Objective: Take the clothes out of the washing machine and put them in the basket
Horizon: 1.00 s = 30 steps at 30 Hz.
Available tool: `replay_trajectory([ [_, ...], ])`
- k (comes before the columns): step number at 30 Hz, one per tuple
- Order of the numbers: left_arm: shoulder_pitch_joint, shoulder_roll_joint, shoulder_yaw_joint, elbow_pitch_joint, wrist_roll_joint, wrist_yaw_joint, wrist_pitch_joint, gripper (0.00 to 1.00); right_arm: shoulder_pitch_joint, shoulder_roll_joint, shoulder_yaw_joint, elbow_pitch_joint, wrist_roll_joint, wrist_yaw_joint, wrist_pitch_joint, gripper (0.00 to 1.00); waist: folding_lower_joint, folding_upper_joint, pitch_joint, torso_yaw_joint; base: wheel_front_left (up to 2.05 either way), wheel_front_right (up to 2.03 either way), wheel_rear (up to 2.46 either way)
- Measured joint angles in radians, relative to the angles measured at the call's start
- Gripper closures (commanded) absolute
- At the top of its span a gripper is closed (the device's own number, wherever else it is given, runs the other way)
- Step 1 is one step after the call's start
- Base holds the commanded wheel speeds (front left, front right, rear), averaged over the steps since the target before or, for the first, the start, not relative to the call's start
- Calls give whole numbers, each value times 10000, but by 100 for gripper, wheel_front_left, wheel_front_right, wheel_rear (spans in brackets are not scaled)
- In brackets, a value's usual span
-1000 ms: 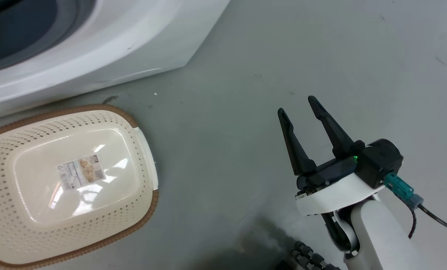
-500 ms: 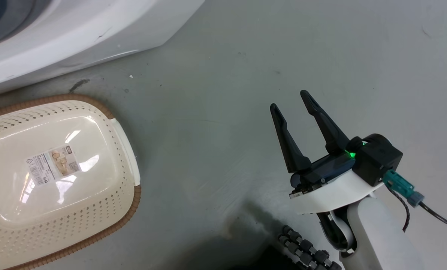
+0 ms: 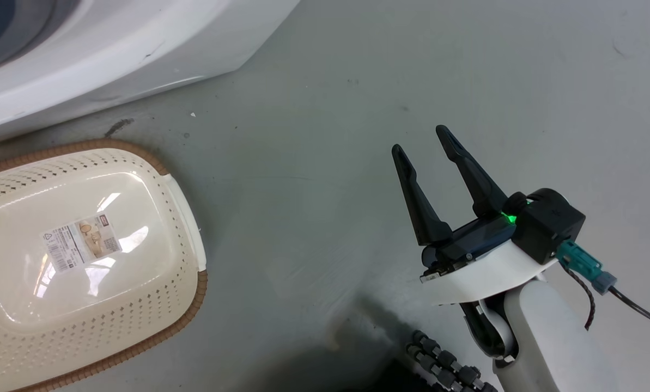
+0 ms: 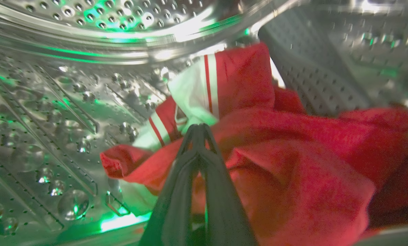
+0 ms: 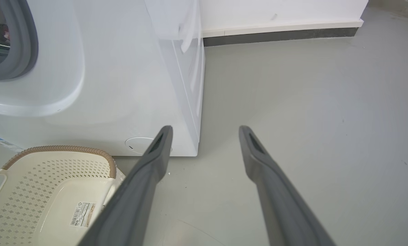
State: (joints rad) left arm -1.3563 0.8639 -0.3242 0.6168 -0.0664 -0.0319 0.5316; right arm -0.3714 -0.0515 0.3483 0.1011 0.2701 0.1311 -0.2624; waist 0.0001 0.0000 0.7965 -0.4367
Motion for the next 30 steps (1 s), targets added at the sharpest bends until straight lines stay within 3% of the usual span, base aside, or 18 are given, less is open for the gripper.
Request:
replay_trajectory([
  [4, 247, -219, 136, 290, -213, 290, -1300, 100, -10, 0, -23, 92, -67, 0, 0, 0, 0, 0, -216, 30, 0, 0, 0],
  [11, 1312, -1083, 535, 1390, -903, 926, -3975, 100, 93, 4, -209, 328, -268, 0, -2, 0, -1, 0, -1000, 99, 0, 0, 0],
  [20, 2852, -2220, 1012, 2754, -1862, 1195, -6964, 100, 877, 8, -610, 754, -729, 0, -2, 0, -2, 0, -2586, 336, 0, 0, 0],
  [25, 3504, -2765, 1246, 3047, -2255, 1233, -7735, 100, 1240, 6, -861, 828, -909, 2, 169, 0, -2, 0, -3509, 567, 0, 0, 0],
  [30, 4828, -3340, 1760, 2305, -2661, 1302, -7917, 100, 1809, 6, -1198, 612, -1149, 0, 533, 0, -3, 0, -4655, 910, 0, 0, 0],
])
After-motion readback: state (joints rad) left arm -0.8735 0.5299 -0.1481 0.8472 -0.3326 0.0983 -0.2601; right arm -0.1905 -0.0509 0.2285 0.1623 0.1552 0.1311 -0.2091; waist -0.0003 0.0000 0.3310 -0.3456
